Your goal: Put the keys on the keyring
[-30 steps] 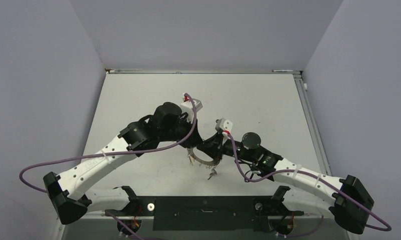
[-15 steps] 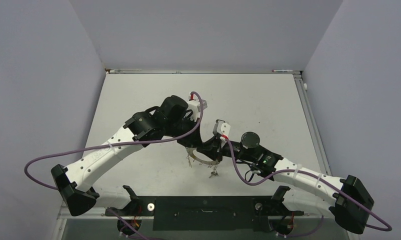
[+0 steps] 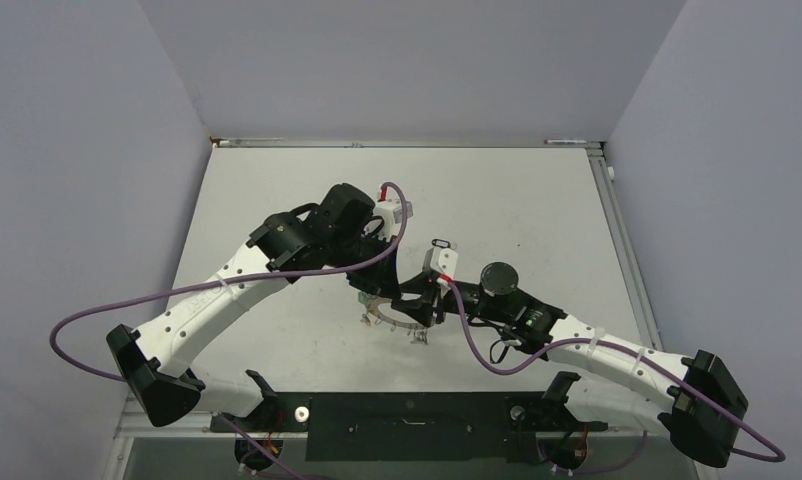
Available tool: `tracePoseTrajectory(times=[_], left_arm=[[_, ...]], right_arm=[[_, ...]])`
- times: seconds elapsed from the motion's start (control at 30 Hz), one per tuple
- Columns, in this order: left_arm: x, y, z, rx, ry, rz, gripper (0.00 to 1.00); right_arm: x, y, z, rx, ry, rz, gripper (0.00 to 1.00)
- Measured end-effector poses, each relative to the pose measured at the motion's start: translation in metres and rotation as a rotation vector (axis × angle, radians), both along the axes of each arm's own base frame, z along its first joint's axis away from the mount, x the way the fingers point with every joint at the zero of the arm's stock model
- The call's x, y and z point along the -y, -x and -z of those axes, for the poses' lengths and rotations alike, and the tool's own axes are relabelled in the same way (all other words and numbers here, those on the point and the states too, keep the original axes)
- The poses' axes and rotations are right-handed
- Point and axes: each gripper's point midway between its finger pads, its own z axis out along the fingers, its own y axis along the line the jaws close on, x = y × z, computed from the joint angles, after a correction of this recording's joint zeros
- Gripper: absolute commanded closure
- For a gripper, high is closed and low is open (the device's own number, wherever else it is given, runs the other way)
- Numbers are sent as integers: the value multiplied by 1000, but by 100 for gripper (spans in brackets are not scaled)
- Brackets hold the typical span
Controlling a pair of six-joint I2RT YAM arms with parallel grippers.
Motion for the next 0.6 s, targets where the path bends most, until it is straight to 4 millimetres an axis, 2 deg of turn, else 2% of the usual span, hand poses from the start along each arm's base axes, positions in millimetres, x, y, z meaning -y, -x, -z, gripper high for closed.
tracePoseTrajectory(times=[0.07,0.13,0.2,0.27,0.37,0.47,0.6], left_arm=[[0,1,0,-4,1,3,100],[0,2,0,-7,2,5,100],[0,2,0,-9,3,3,100],[0,0,-1,-7,4,-3,100],[0,-3,-1,-4,-1,-9,100],[-1,-3,1,-7,-9,-12,100],[-4,-1,3,-18,-27,-15,100]], right_arm=[[0,0,0,3,1,-1,65],[-1,1,0,7,2,-5,72],[-1,3,0,8,2,-13,89],[-2,5,0,11,3,-27,95],[-3,9,1,10,6,-43,93],[-3,9,2,13,17,-43,78],[-1,6,7,11,39,-22,72]])
